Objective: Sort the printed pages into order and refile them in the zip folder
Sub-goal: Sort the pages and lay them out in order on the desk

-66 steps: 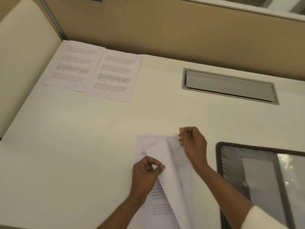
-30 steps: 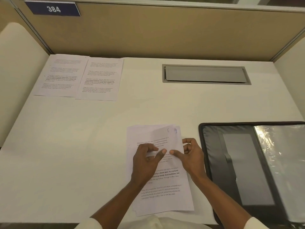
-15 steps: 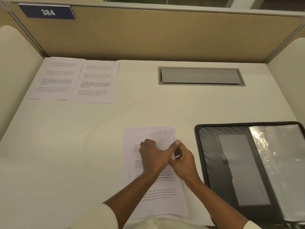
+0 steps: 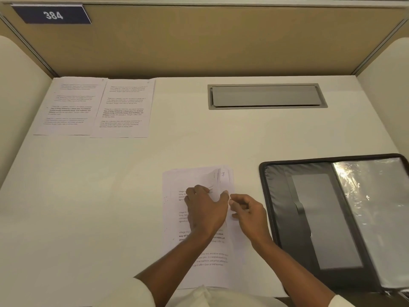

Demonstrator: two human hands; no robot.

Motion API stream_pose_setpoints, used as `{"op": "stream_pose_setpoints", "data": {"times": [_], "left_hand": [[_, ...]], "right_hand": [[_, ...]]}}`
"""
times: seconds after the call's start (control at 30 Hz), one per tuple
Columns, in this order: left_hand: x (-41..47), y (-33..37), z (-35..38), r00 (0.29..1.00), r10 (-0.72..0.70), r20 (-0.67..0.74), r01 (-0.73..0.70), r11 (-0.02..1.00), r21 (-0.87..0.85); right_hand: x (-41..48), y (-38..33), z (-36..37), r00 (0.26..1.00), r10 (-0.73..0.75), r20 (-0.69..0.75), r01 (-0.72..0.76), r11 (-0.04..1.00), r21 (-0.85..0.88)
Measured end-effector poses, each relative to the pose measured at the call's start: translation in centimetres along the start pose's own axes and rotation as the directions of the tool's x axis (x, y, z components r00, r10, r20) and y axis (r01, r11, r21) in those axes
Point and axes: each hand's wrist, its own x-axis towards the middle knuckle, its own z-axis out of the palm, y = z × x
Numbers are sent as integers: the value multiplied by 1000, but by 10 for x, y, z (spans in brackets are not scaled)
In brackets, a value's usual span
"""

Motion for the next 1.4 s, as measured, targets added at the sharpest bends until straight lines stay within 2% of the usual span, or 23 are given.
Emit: {"op": "stream_pose_setpoints", "data": {"times": [0.2,0.43,0.67,0.77,0.93,1.0,1.07,1.13,1.2,1.23,1.4], "left_hand": [[-5,3,14,999,34,-35,-29,988,151],[-11,1,14,998,16,-68,-15,1000,24],[-21,-4,10,997,-26,-70,13,982,-188],[-24,-5,9,995,-63,-72,45,973,-228],[-25,-1,11,988,-55,-146,34,989,-145],[-23,1,9,984,-50,-172,45,999,-31],[-20,3,4,981,-76,-179,89,994,67],[-17,3,-1,980,-101,-172,121,986,113],[-15,4,-4,981,-94,-169,118,983,140],[-15,4,-5,982,-87,-169,113,982,151],[-16,7,-5,986,-61,-158,90,979,182]], "right_hand": [[27,-10,2,999,-28,-47,23,993,-119],[34,-41,-3,979,195,65,-198,980,39],[-1,-43,-8,933,169,319,-264,922,284],[-14,-37,-8,915,132,381,-262,913,313],[-13,-29,-8,916,86,392,-254,880,401],[-9,-28,-9,923,73,377,-220,905,364],[-1,-24,-8,955,79,287,-168,940,299],[12,-12,-7,996,29,87,-35,997,64],[26,-6,-8,995,-63,-76,44,972,-231],[32,-6,-9,990,-77,-121,39,955,-293],[57,-21,-8,988,7,-154,-56,947,-318]]}}
